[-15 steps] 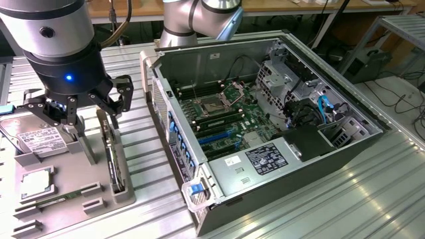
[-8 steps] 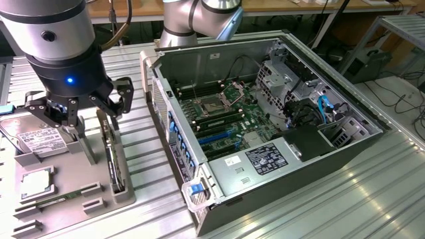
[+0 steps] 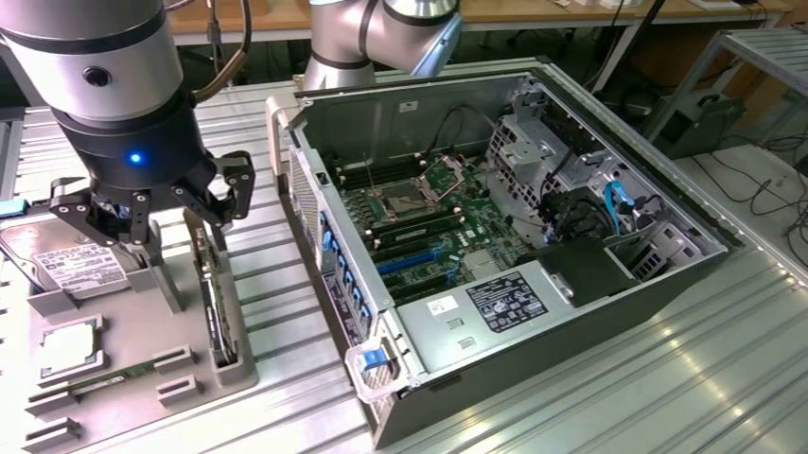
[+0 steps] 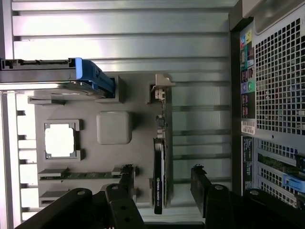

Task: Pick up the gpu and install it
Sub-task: 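Pick up the gpu and move the gpu toward the slot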

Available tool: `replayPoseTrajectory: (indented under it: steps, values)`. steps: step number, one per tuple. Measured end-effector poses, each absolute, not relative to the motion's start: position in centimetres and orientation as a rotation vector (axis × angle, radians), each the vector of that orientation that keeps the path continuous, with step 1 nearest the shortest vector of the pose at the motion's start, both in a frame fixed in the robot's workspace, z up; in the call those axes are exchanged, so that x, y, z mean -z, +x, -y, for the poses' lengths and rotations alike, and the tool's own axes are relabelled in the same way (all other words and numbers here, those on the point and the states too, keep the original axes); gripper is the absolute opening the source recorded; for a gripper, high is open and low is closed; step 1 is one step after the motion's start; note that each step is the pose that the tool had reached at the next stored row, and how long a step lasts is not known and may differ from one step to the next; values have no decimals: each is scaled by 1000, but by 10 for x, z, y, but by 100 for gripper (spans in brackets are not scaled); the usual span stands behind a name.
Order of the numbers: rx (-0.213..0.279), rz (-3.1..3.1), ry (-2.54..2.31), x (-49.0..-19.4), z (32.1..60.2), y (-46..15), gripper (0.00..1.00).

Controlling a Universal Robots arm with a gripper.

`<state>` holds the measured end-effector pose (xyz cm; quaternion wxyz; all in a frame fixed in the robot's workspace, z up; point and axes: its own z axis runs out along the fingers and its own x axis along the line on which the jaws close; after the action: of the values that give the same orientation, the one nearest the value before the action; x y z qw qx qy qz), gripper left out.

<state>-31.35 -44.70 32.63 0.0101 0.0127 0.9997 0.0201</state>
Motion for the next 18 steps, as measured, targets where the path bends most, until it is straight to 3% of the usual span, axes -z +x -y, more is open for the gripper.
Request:
replayPoseTrajectory:
  steps: [18]
  values:
    - [-41, -3122, 40, -306, 453, -310, 60]
